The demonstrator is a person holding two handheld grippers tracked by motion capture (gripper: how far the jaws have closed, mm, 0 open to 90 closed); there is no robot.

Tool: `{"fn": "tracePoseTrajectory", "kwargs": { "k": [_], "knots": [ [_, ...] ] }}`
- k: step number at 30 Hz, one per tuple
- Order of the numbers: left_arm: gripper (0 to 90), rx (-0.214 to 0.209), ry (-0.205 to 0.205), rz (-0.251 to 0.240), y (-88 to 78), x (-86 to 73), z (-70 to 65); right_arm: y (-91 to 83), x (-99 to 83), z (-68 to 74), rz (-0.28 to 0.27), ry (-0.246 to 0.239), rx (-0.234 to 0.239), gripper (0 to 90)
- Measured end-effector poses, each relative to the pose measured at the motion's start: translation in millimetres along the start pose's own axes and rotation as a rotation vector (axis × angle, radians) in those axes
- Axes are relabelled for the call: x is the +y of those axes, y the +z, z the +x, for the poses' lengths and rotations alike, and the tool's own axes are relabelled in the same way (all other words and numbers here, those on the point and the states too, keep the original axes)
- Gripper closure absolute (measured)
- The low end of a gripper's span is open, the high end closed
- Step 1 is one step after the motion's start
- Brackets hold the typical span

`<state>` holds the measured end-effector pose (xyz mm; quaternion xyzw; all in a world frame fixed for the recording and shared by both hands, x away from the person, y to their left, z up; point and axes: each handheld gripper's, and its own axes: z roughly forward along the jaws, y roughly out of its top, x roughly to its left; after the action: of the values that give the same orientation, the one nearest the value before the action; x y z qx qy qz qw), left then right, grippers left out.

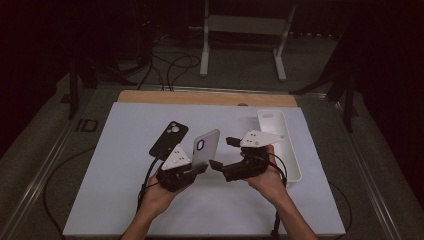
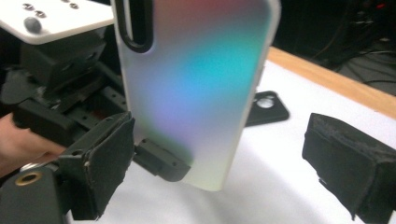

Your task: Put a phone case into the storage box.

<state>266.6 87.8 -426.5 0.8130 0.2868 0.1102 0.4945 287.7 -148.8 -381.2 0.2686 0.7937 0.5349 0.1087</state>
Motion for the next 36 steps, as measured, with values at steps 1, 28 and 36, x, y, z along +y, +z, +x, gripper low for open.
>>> {"fn": "tracePoseTrajectory", "kwargs": {
  "k": [1, 28, 36],
  "knots": [
    [85.9, 0.005, -0.006, -0.002, 0.3, -0.2, -0.1, 0.4, 0.0, 0.2, 0.0, 0.003, -0.008, 8.3],
    [85.9, 0.117, -0.016, 0.03, 13.5, -5.3, -12.1, 24.8, 23.8, 23.2, -0.057, 0.118, -0.123, 13.8],
    [80.7, 0.095, -0.016, 0.03, 15.5, -5.3, -12.8, 26.8, 22.5, 24.0, -0.068, 0.105, -0.128, 16.5]
  ]
}}
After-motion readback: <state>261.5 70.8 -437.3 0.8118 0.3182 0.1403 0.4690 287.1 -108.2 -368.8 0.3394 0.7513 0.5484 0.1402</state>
